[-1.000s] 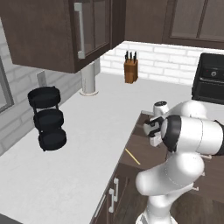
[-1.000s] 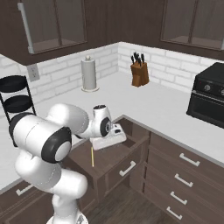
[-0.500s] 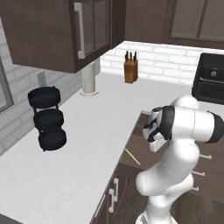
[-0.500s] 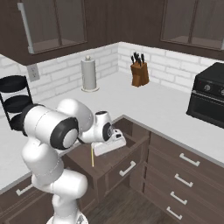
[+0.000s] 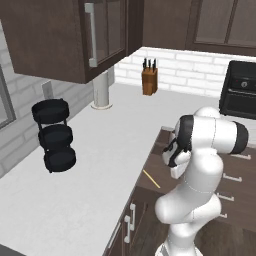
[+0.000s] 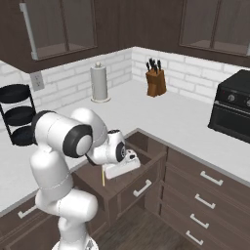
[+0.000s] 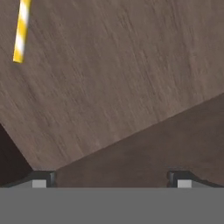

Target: Take a straw from the drawer in front and place it inside the glass cup on the dining counter.

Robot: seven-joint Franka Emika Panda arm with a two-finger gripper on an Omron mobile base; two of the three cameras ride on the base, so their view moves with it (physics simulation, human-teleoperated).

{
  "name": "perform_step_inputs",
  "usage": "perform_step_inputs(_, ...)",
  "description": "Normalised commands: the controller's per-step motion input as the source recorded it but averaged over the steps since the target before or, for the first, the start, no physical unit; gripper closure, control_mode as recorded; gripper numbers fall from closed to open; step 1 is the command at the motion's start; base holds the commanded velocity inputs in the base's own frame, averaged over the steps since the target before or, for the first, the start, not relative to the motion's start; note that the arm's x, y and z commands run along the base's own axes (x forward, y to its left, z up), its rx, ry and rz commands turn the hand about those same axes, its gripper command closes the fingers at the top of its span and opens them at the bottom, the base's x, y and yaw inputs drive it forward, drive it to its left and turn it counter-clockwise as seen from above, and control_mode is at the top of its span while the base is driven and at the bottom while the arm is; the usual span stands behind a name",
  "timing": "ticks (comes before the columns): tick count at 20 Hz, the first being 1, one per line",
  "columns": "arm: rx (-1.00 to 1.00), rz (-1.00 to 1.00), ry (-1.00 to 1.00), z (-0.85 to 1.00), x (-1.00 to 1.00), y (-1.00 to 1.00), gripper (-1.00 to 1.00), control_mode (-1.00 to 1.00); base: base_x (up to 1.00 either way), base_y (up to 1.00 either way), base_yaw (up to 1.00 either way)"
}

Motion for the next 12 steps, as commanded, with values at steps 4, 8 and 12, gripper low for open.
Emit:
perform_step_inputs(4, 0.0, 0.04, 0.07, -0.31, -0.01, 0.0, -1.0, -1.0, 0.0, 0.0, 0.0)
perform_step_inputs(8, 0.0, 0.0, 0.08, -0.32, -0.17, -0.1, -1.0, -1.0, 0.0, 0.0, 0.0)
perform_step_inputs(12, 0.0, 0.0, 0.03, -0.31, -0.3, -0.22, -1.0, -1.0, 0.0, 0.0, 0.0)
